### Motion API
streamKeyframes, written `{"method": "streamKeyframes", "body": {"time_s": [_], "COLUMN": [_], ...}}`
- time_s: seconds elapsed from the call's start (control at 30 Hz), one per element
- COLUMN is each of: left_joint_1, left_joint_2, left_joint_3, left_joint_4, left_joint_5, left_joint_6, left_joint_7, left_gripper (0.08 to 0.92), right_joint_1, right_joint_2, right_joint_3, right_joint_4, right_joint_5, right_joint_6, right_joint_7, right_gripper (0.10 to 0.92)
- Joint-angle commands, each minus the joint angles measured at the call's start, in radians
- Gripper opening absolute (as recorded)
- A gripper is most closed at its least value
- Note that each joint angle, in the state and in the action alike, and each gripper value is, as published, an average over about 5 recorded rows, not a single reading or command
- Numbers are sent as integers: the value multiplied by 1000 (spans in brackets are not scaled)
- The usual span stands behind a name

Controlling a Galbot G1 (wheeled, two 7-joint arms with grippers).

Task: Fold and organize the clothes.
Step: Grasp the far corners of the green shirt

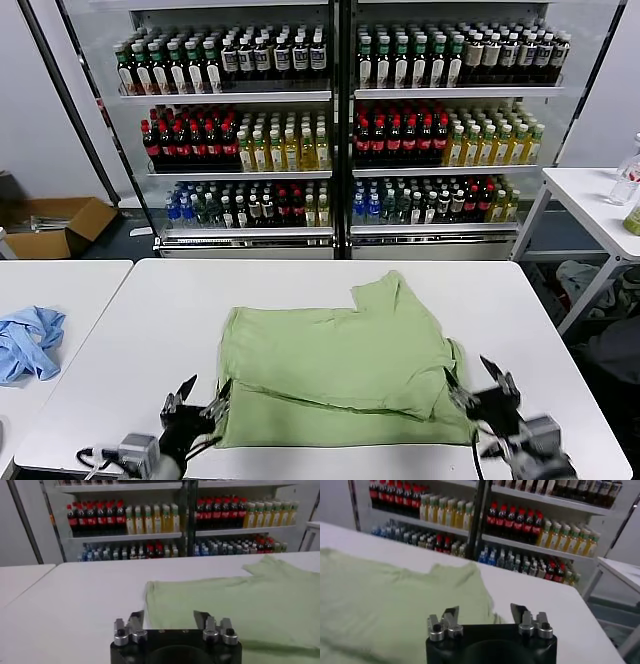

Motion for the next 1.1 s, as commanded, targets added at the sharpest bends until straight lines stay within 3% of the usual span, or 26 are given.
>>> {"method": "streamKeyframes", "body": {"time_s": [0.03,0.17,0.57,0.97,1.1], "left_joint_1": [-533,-660,-847,-839,-796], "left_joint_2": [68,58,-20,-35,-25], "left_joint_3": [187,258,332,339,333], "left_joint_4": [397,528,817,791,747], "left_joint_5": [-148,-171,-134,-221,-257], "left_joint_6": [25,41,30,61,82], "left_joint_7": [-37,-37,-88,-91,-86], "left_gripper": [737,811,823,823,785], "right_joint_1": [611,729,931,950,940], "right_joint_2": [15,69,192,253,248], "right_joint_3": [-307,-377,-497,-532,-531], "right_joint_4": [-397,-541,-884,-1017,-1006], "right_joint_5": [145,155,134,143,171], "right_joint_6": [-63,-69,-67,-71,-72], "right_joint_7": [44,40,28,18,32], "right_gripper": [815,822,823,814,734]}}
